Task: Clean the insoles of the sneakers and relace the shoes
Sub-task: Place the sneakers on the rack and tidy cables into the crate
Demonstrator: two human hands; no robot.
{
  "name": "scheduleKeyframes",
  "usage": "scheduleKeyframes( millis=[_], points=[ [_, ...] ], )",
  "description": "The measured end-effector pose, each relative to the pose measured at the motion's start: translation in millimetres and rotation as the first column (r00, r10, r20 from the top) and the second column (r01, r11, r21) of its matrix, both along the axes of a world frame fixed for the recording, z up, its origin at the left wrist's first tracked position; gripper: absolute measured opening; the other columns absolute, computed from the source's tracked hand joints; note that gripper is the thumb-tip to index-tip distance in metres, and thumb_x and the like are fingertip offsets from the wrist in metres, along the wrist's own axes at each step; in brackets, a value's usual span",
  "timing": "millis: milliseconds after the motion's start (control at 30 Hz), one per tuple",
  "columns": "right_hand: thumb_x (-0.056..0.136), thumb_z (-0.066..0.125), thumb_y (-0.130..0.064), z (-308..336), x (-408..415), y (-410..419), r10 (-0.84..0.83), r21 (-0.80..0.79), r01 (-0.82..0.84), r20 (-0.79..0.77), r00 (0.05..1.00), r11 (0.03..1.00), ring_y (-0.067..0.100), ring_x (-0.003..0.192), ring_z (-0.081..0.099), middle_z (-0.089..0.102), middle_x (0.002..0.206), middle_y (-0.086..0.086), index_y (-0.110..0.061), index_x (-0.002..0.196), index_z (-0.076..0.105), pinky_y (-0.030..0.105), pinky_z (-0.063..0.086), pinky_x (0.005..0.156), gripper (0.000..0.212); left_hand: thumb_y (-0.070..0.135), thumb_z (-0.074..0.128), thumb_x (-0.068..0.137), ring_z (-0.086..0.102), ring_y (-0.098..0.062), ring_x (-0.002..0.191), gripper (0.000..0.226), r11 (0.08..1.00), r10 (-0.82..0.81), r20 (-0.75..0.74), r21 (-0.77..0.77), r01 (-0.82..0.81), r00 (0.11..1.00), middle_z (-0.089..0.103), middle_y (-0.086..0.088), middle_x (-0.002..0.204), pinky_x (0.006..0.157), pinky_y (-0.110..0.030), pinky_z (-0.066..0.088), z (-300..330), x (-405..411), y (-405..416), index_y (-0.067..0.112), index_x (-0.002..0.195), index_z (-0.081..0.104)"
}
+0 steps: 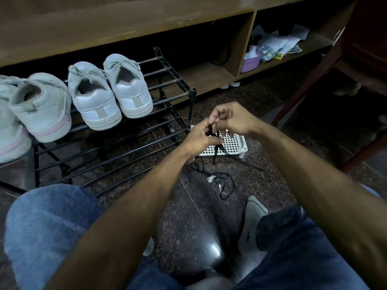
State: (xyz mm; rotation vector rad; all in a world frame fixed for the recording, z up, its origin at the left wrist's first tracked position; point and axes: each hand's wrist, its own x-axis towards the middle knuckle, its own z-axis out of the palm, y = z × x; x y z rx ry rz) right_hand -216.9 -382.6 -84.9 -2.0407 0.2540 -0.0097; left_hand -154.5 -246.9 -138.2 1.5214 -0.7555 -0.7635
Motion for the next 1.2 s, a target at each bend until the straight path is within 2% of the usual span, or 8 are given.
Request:
scheduleKeyframes(
  millis=[167,300,533,700,867,933,1067,1200],
  points=[
    [0.08,0.057,0.011,18,4,-1,-0.185,0.143,0.166,0.134,0.974,0.976,0.012,0.041,0.053,0.069,0.064,0.004,-0.006,0.086,0.063,0.02,0.04,0.038,0.019,0.009,0.058,0.094,0.065,-0.008,0.075,0.008,0.999,0.02,-0.043,0.036,-0.018,0.999,0.069,0.002,0.078,0.083,-0.027,0.048,-1,-2,-2,0.013,0.089,0.062],
    [0.083,0.058,0.007,15,6,-25,-0.527,0.252,0.483,0.15,0.836,0.838,0.01,0.038,0.051,0.066,0.066,0.007,-0.011,0.083,0.059,0.02,0.037,0.036,0.018,0.031,0.043,0.102,0.061,-0.009,0.068,0.03,0.988,0.154,-0.196,0.008,-0.155,0.968,0.052,0.01,0.051,0.067,-0.021,0.046,-11,5,9,0.018,0.076,0.051],
    [0.085,0.055,0.005,-49,-10,-11,-0.647,0.207,0.672,-0.18,0.741,0.711,0.014,0.05,0.054,0.066,0.073,0.009,-0.016,0.076,0.059,0.026,0.048,0.049,0.023,0.043,0.048,0.098,0.062,-0.019,0.093,0.036,0.832,0.353,-0.686,-0.081,-0.548,0.637,0.06,-0.001,0.082,0.093,-0.041,0.048,0,20,0,0.018,0.072,0.051],
    [0.087,0.056,0.002,-79,-16,22,-0.451,0.31,0.558,-0.354,0.819,0.77,0.012,0.059,0.061,0.069,0.074,0.004,-0.018,0.082,0.058,0.028,0.05,0.06,0.02,0.043,0.05,0.097,0.066,-0.02,0.085,0.036,0.706,0.294,-0.861,-0.097,-0.701,0.415,0.066,-0.007,0.087,0.102,-0.04,0.046,0,22,-1,0.017,0.072,0.05],
    [0.087,0.053,0.002,-80,-15,33,-0.391,0.364,0.448,-0.222,0.893,0.816,0.012,0.099,0.059,0.068,0.108,-0.001,-0.013,0.109,0.067,0.035,0.047,0.084,0.03,0.044,0.045,0.099,0.047,-0.012,0.043,0.036,0.7,0.395,-0.808,-0.044,-0.713,0.437,0.054,0.001,0.056,0.05,-0.026,0.041,-8,20,3,0.017,0.075,0.047],
    [0.088,0.051,-0.001,-78,-10,34,-0.365,0.439,0.395,-0.155,0.918,0.807,0.012,0.107,0.058,0.067,0.117,0.0,-0.012,0.117,0.065,0.034,0.044,0.09,0.034,0.042,0.043,0.101,0.041,-0.01,0.041,0.035,0.712,0.449,-0.763,-0.009,-0.702,0.464,0.05,0.002,0.055,0.044,-0.024,0.036,-12,23,3,0.017,0.076,0.047],
    [0.097,0.053,-0.014,-78,4,47,-0.224,0.46,0.251,-0.112,0.968,0.852,0.005,0.102,0.058,0.063,0.116,-0.001,-0.014,0.133,0.054,0.014,0.043,0.082,0.036,0.031,0.043,0.103,0.048,-0.013,0.057,0.03,0.729,0.488,-0.719,0.025,-0.684,0.495,0.051,-0.001,0.061,0.061,-0.028,0.044,-29,24,-6,0.014,0.079,0.051],
    [0.097,0.055,-0.017,-102,18,51,-0.103,0.224,0.126,-0.111,0.988,0.966,0.001,0.122,0.041,0.046,0.131,-0.01,-0.013,0.148,0.035,-0.003,0.028,0.09,0.055,0.024,0.05,0.1,0.054,-0.011,0.071,0.024,0.719,0.564,-0.667,0.105,-0.687,0.487,0.057,0.003,0.074,0.083,-0.032,0.048,-50,26,-19,0.016,0.078,0.058]
  ],
)
